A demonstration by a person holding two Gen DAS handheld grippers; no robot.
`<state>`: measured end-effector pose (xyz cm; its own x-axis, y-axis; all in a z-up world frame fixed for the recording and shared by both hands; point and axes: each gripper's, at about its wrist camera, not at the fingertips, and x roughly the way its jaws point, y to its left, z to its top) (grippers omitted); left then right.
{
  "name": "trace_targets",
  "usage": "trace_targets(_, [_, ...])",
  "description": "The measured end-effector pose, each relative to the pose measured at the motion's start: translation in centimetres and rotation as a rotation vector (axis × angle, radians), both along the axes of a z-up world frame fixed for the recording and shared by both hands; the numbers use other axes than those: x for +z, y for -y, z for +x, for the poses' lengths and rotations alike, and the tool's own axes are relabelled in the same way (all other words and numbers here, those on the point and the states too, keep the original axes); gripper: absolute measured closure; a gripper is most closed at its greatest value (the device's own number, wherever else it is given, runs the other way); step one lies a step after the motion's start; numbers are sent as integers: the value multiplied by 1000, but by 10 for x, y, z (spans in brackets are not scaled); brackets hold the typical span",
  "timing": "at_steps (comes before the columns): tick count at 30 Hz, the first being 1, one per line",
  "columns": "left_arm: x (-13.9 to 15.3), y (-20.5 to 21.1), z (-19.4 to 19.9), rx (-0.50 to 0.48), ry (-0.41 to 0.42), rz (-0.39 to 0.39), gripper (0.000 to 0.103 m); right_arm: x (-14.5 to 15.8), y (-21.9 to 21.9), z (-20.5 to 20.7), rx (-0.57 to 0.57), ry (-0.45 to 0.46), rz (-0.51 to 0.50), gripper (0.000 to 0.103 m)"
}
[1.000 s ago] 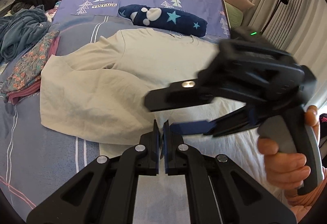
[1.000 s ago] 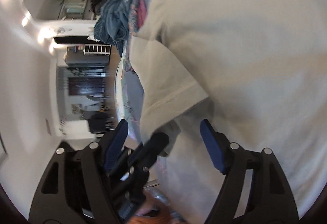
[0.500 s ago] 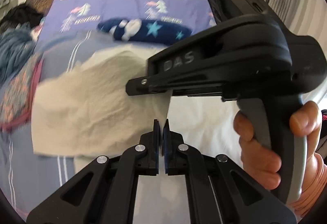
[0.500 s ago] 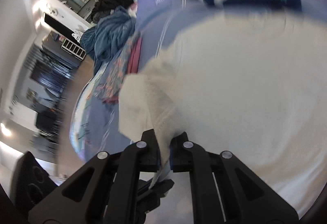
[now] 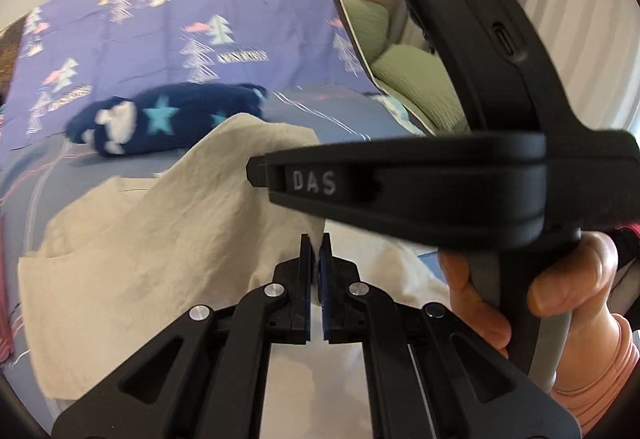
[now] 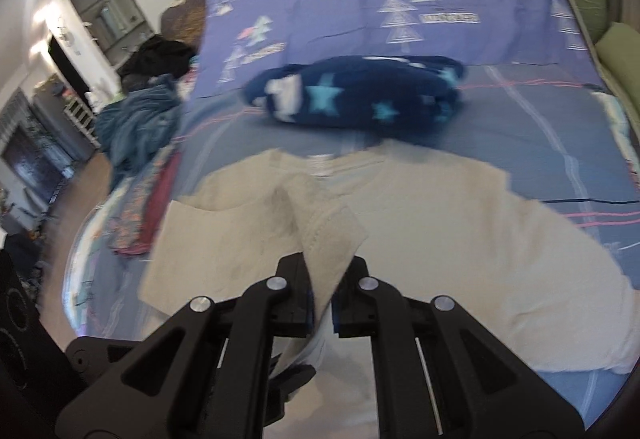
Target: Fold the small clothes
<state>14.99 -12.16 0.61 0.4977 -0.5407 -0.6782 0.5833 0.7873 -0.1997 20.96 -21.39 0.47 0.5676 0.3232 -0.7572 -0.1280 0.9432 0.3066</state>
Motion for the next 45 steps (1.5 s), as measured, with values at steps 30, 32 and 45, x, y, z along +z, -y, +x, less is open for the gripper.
trace_targets(30, [-60,-257,-24,606,5,149,48,-61,83,-23,-130,-95,-86,48])
trace_targets(32, [-71,-285,-36,635,-27,119,48,-62,75,-25,-157,-110,-135,48])
trace_targets(45, [-99,-267,-25,458,-92,55,57,-9,-153,21,320,47,-281,31])
